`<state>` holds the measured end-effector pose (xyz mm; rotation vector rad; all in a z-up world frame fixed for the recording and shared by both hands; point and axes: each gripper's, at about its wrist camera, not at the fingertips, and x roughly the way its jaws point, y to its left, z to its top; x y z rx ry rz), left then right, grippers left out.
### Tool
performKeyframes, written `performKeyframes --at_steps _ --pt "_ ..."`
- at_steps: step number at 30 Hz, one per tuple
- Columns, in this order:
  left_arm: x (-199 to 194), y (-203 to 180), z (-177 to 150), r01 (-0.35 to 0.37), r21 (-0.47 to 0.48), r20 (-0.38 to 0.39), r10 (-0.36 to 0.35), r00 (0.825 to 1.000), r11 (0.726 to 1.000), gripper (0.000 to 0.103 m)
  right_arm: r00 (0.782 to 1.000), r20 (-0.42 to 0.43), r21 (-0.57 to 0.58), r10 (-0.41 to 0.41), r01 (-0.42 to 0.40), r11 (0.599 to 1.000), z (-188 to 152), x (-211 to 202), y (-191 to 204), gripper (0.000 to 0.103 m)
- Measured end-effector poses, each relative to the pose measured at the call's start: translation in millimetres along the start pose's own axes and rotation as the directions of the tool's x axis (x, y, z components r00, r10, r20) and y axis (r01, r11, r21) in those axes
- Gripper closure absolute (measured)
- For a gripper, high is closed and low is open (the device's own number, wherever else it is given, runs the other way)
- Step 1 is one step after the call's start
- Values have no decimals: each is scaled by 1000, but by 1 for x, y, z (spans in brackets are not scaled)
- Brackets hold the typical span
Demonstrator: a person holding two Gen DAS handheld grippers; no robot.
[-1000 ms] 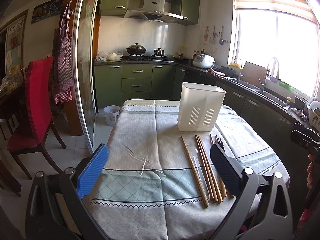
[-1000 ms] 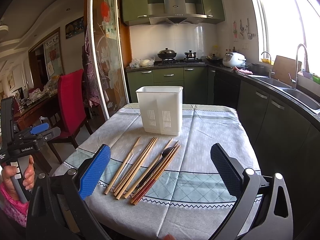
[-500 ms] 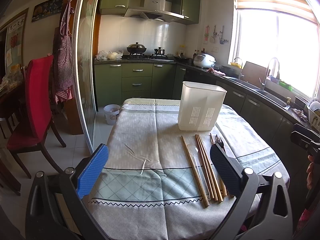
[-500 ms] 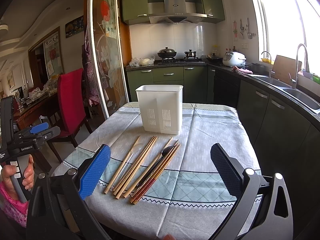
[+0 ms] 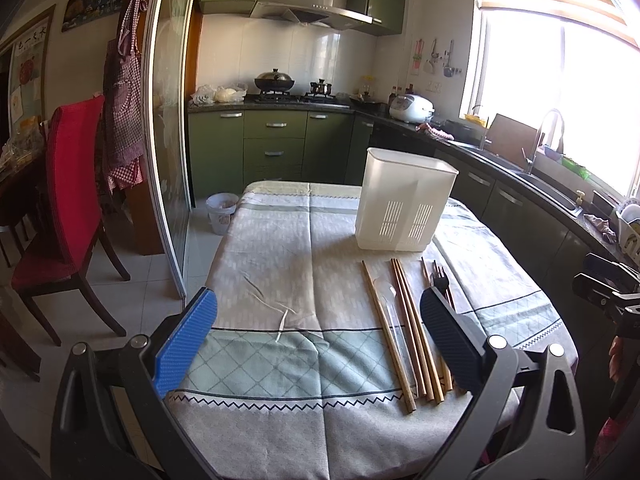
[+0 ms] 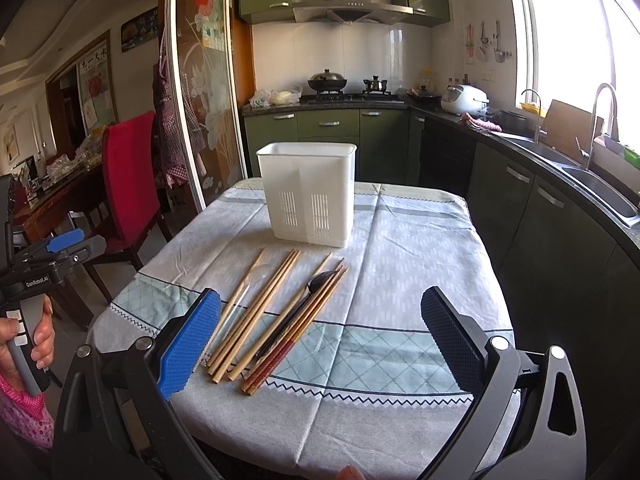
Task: Organize utensils
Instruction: 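Lower the left tool onto the clear plastic spoon and close it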
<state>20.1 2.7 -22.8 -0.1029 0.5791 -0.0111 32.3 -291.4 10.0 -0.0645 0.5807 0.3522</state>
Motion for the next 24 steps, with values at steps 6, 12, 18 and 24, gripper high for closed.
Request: performKeyframes --at_steps 6,12,18,24 --pt "58 -3 12 39 -51 -239 -50 970 998 6 992 -123 -14 -8 6 1000 15 32 -16 4" --pt "107 -26 28 94 -51 -405 -107 908 994 7 973 -226 68 49 -35 997 30 64 -39 4" --pt "143 -63 42 107 9 -504 -88 859 994 33 941 -315 200 124 -62 978 33 89 -67 4" --pt "183 -84 37 108 28 -602 -69 796 994 56 931 -336 236 140 -61 970 28 97 -80 8"
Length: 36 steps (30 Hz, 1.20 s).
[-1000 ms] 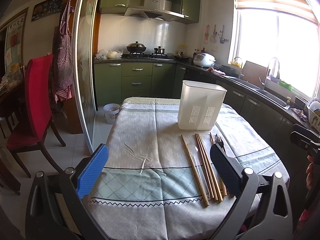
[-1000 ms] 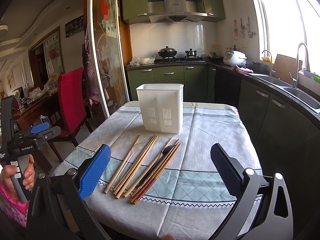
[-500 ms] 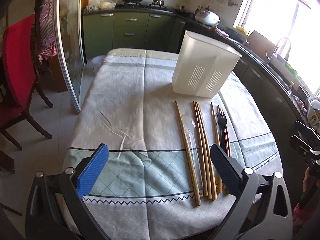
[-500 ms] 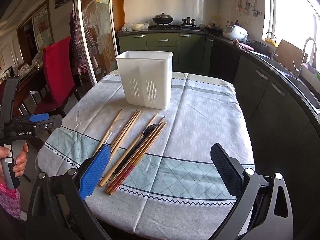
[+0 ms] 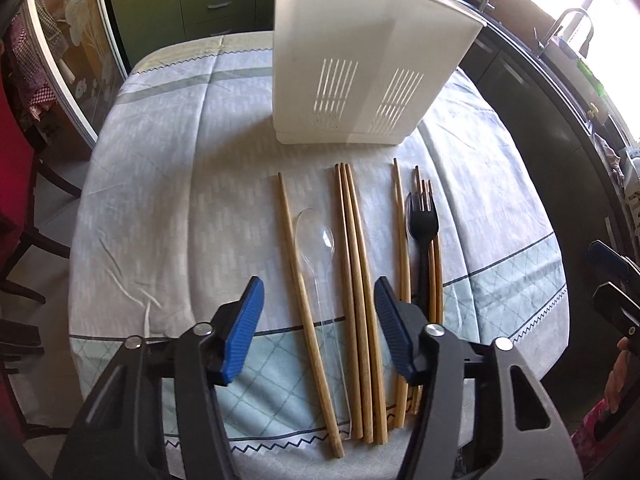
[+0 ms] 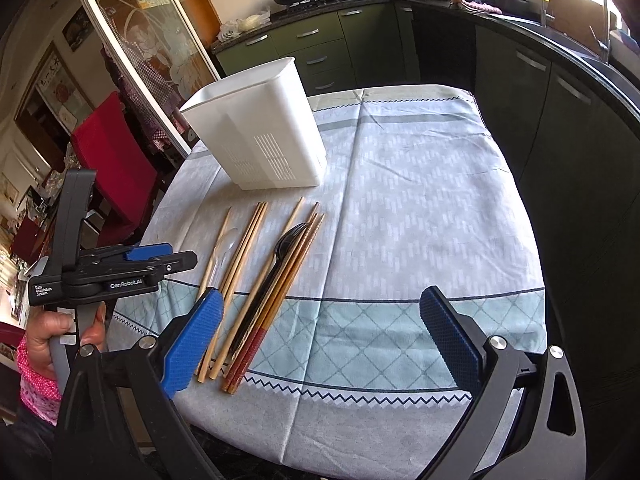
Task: Organize utensils
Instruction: 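Lower the left tool onto the clear plastic spoon and close it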
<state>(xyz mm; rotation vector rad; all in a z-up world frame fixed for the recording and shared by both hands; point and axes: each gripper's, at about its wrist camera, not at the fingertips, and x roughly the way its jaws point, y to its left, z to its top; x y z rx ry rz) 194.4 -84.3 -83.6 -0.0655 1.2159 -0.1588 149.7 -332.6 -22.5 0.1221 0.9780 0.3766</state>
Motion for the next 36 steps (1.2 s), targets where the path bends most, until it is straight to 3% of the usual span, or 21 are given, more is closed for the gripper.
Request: performKeyframes --at_steps 7,17,23,36 --pt "27 -12 9 -29 9 -70 30 997 1000 73 999 -4 -37 -48 48 998 3 4 0 25" --pt "44 -21 16 -63 1 -119 63 991 998 76 996 -18 -59 -85 84 995 9 14 -4 26" --pt "51 -22 18 -48 -8 -119 47 992 999 88 996 -6 -74 -91 90 993 8 13 -2 27" --pt "46 10 18 -29 -36 -120 25 992 999 88 997 -24 -80 -74 72 994 8 21 1 27"
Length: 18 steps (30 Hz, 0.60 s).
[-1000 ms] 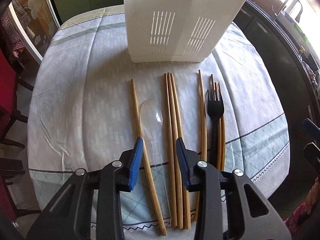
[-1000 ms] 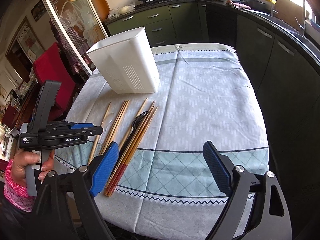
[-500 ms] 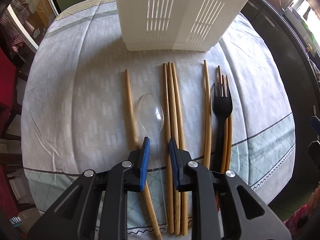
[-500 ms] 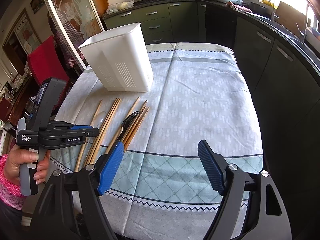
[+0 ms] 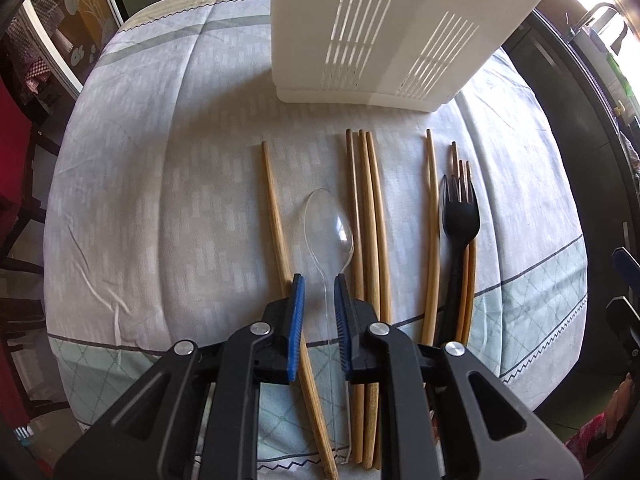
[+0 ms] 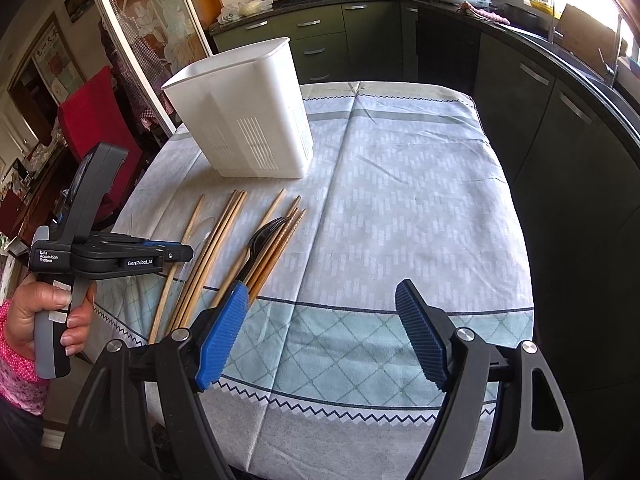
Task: Organize utensils
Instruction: 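Lower the left tool onto the clear plastic spoon and close it, then grasp the black fork with the right tool while the left tool holds the spoon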
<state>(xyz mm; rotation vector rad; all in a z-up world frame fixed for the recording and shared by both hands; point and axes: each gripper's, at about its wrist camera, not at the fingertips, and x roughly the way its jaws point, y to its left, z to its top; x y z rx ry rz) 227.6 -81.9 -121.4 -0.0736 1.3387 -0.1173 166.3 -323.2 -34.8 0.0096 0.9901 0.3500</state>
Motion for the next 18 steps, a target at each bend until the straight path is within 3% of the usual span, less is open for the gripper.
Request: performKeyframes --at_steps 9,12,18 --pt "6 -25 -4 -50 63 4 50 999 997 88 1000 -10 -12 -7 7 1000 1 3 7 27" --pt "9 -31 -6 -77 68 14 76 997 995 93 1000 -8 -18 -15 15 1000 2 3 7 27" --pt "3 -30 -5 -51 62 44 48 998 997 95 999 -47 -18 14 -15 1000 4 10 9 27"
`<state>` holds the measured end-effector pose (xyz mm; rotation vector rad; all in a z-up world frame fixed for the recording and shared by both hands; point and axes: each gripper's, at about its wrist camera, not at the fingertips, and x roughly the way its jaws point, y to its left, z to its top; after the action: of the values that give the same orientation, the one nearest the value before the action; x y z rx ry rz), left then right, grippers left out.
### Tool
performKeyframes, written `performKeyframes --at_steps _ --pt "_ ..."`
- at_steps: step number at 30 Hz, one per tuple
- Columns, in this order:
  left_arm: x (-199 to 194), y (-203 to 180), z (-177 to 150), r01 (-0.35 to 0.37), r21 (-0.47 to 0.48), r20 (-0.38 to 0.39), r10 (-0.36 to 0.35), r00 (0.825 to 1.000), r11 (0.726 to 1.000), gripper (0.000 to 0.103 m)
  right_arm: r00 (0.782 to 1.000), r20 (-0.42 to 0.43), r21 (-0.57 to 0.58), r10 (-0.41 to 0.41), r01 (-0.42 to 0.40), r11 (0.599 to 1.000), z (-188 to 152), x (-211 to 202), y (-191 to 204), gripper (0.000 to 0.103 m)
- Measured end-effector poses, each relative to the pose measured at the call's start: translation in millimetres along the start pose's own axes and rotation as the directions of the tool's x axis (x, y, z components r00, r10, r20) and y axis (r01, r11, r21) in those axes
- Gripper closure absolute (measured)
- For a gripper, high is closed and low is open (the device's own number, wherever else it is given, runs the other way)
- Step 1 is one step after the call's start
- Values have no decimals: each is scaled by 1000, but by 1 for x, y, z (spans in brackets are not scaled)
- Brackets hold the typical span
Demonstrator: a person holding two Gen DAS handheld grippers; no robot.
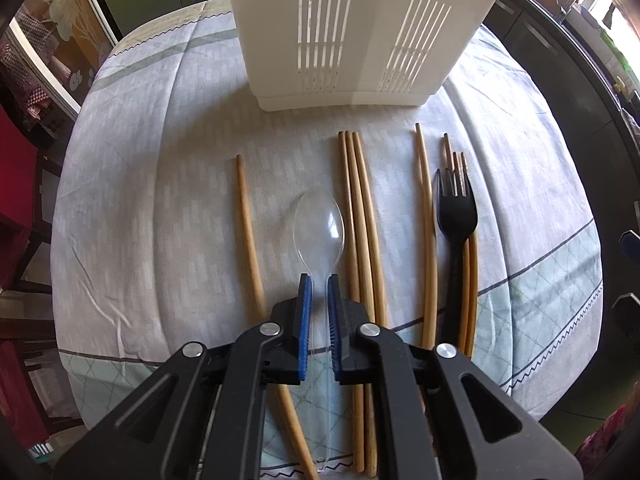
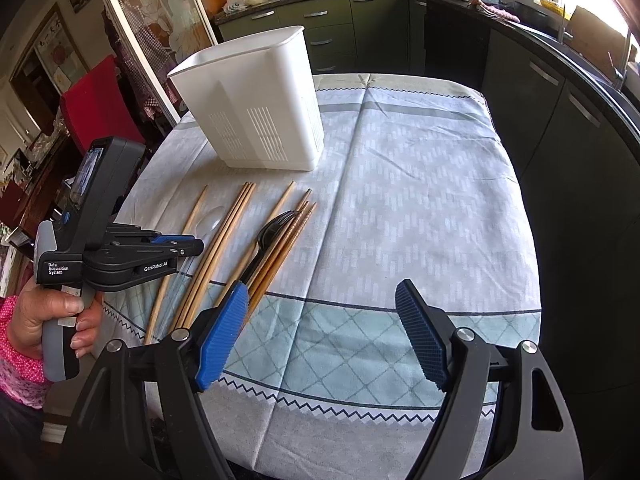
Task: Organize utensils
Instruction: 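Grasp the black fork with the right tool while the left tool holds the spoon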
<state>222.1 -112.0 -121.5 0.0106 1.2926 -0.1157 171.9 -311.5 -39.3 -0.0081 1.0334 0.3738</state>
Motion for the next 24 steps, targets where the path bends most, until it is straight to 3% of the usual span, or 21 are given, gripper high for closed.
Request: performKeyframes --at_steps 10,16,20,24 --pt "-52 11 0 66 -12 129 -64 990 998 95 994 -93 47 64 -60 997 26 35 9 25" --pt "-64 19 -12 87 13 148 -88 985 996 95 982 -186 8 47 -46 999 33 73 37 64" --pt "-66 20 -20 87 23 159 -90 983 996 95 977 -208 23 37 -33 999 40 92 45 75" --pt "-69 22 -21 88 25 166 -91 982 996 95 974 -223 75 51 -35 997 48 108 40 76"
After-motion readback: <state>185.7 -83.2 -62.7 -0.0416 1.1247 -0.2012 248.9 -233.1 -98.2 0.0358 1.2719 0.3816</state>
